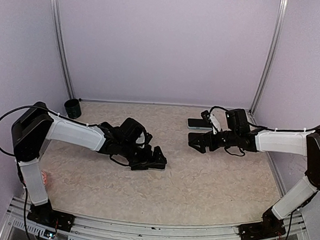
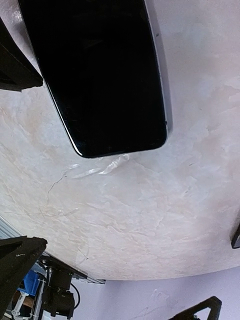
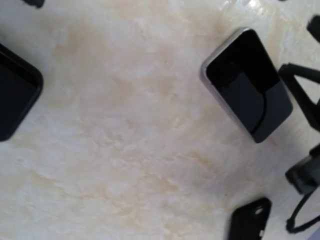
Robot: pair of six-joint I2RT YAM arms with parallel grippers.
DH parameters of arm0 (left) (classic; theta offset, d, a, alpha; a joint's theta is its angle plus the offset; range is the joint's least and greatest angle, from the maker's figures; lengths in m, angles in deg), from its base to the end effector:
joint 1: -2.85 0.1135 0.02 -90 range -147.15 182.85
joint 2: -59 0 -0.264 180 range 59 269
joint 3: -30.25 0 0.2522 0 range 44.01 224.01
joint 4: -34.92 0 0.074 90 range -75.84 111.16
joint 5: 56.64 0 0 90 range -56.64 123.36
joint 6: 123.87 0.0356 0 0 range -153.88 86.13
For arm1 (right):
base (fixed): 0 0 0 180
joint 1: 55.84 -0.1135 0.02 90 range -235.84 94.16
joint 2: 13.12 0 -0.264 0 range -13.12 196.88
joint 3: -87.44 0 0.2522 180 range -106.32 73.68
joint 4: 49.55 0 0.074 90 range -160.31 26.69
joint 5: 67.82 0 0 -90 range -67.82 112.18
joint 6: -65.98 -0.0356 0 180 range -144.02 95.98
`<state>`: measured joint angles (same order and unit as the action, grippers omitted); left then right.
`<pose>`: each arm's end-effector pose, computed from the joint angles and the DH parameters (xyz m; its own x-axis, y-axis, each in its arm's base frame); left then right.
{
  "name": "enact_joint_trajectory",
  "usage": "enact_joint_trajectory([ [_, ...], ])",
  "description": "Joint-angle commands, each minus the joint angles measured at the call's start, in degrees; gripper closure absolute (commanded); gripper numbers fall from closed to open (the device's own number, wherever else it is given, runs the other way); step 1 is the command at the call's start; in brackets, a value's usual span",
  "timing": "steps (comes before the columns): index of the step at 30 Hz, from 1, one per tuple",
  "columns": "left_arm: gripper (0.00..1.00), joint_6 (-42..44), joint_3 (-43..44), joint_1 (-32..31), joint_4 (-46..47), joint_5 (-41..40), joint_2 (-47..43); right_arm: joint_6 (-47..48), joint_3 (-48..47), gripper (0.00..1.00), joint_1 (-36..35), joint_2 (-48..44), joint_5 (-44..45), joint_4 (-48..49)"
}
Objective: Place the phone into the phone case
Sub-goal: Rotate the phone at the center of the board.
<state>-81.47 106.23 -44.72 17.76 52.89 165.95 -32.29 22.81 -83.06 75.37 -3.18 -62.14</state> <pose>0.2510 -0.2922 0.1562 -0.9636 0.0227 -0.2662 0.1996 0.7236 -0.6607 0.2857 0.1641 0.2123 -0.6264 -0.1760 -0.7594 -0.6362 0.6783 0.3675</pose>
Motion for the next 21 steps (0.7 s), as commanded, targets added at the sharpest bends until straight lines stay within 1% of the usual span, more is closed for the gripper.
enact_joint_trajectory([
  [1, 0.01, 0.0, -2.6, 2.0, 1.6, -0.1, -6.3, 2.6, 2.0, 0.0, 0.0, -0.5, -3.9, 7.1],
  [5, 0.01, 0.5, -5.6, 4.2, 1.3, -1.6, -12.2, 4.2, 2.2, 0.0, -0.9, 0.5, -6.0, 10.0],
  [8, 0.01, 1.0, -6.8, 6.3, -1.1, -4.0, -16.3, 5.5, 1.5, 0.0, -1.9, 1.9, -7.3, 11.4],
  [11, 0.01, 0.6, -8.2, 9.5, -2.8, -6.3, -19.4, 7.5, 0.1, 0.0, -3.6, 3.3, -6.0, 11.2],
  [13, 0.01, 0.1, -9.6, 11.3, -2.6, -7.0, -21.2, 10.5, -0.9, 0.0, -4.9, 4.3, -4.4, 10.8],
  [17, 0.01, 0.4, -11.0, 13.8, -2.7, -7.5, -23.4, 13.2, -2.9, 0.0, -6.0, 7.0, -3.0, 10.9],
  [21, 0.01, 1.1, -11.6, 15.0, -3.5, -8.0, -24.4, 15.3, -3.3, 0.0, -6.9, 9.2, -4.7, 12.8],
])
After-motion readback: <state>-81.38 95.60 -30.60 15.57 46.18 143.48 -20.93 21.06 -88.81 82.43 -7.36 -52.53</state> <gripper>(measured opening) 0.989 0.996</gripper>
